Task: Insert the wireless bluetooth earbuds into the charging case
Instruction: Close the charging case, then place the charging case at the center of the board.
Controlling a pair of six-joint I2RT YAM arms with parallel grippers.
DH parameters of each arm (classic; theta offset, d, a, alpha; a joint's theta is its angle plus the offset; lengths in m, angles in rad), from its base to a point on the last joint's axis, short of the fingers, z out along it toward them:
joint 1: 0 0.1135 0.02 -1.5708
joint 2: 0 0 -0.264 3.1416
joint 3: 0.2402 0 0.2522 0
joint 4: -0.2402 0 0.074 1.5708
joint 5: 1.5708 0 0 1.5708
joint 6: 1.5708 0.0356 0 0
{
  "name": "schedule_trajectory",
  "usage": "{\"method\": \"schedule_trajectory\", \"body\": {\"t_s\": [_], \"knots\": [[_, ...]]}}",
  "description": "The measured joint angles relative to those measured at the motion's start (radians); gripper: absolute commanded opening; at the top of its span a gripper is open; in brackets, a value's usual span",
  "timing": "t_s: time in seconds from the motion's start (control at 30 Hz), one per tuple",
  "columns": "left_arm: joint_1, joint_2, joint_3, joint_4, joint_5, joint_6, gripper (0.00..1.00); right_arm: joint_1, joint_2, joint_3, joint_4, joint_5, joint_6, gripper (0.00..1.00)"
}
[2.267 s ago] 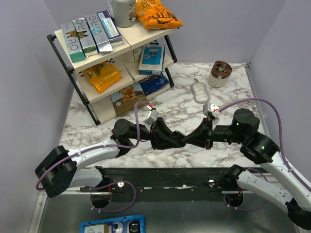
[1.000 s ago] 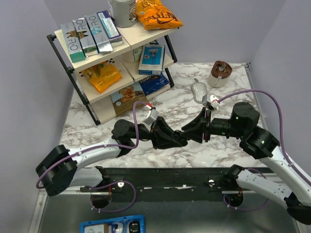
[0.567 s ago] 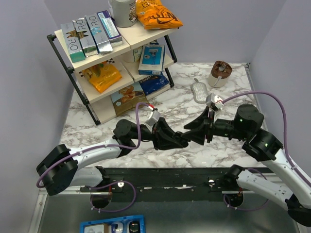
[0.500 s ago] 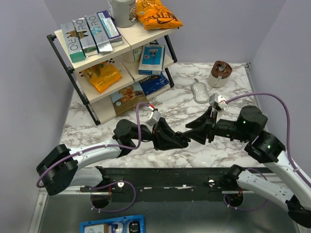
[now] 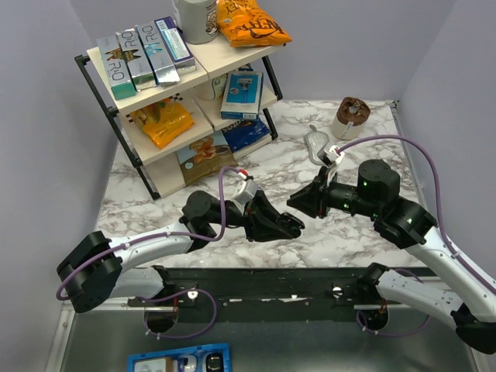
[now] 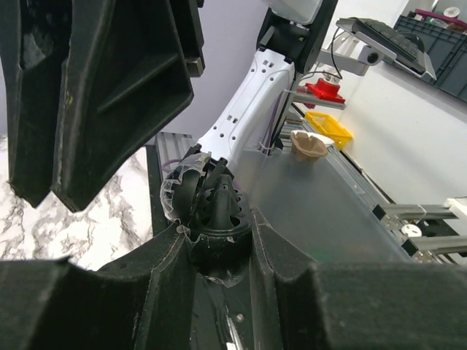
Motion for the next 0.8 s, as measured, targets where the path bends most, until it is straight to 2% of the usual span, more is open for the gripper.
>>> {"method": "schedule_trajectory", "body": {"t_s": [0.8], "knots": [[0.000,-0.002,0.001,-0.098,-0.072,0.088,0.00,0.008,-0.004,0.000,-0.029,-0.119,-0.049,0.32]]}}
